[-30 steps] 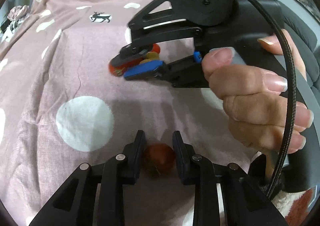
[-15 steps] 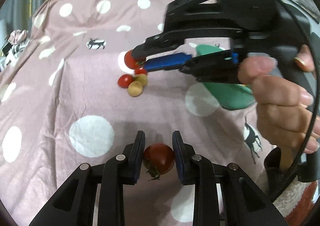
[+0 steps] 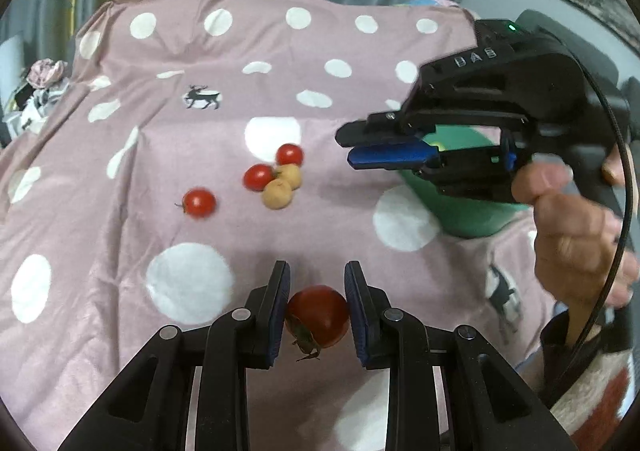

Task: Organize fruits

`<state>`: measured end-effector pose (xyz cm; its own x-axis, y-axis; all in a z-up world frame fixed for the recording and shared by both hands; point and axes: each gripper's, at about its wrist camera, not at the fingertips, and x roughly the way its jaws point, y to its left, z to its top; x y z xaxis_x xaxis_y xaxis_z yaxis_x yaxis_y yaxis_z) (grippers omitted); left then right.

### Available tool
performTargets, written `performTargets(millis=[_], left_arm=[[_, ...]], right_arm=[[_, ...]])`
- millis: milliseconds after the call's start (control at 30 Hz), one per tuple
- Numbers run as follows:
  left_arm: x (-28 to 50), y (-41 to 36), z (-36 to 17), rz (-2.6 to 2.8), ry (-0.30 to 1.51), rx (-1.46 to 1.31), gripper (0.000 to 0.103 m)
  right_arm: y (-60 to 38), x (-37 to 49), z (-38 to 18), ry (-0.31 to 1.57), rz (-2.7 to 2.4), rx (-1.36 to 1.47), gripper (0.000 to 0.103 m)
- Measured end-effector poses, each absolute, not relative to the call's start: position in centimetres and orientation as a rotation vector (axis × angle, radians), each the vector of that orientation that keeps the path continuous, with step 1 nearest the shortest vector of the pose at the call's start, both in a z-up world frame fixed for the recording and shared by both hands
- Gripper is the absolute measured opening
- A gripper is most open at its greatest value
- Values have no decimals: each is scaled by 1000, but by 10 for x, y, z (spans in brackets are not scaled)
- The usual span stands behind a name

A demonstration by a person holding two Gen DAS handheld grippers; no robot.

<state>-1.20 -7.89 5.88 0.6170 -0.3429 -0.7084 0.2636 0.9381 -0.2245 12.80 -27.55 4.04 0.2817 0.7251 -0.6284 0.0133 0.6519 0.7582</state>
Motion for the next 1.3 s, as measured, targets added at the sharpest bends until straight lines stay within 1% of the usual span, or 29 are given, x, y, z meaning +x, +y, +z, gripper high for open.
performTargets(millis=[100, 233, 400, 567, 633, 700, 833, 933, 1200, 1300], left_arm=[[-15, -72, 54, -347, 853, -89, 28], [-17, -56, 49, -316, 863, -100, 28], [-21, -33, 47, -289, 869, -139, 28], [-20, -26, 42, -309, 886, -150, 28], [-18, -26, 38, -308, 899, -145, 28], [-17, -24, 33, -302, 913, -154, 28], [-16, -21, 24, -308, 940, -189, 28], [-20, -18, 25, -298, 930, -185, 28], [-20, -12, 28, -282, 923, -199, 28], [-21, -16, 30, -280, 911, -176, 28]], right_arm=[[-261, 134, 31, 1237, 525, 745, 29], [-233, 146, 14, 1291, 530, 762, 33], [-193, 167, -3, 1359, 530, 747, 33], [-170, 193, -12, 1395, 459, 704, 32], [-162, 198, -19, 1424, 427, 678, 26], [-157, 198, -16, 1423, 441, 666, 31], [-144, 202, -17, 1408, 427, 617, 27], [-141, 202, -17, 1397, 419, 597, 25], [-145, 194, -17, 1371, 407, 623, 25], [-153, 186, -6, 1342, 413, 592, 25]])
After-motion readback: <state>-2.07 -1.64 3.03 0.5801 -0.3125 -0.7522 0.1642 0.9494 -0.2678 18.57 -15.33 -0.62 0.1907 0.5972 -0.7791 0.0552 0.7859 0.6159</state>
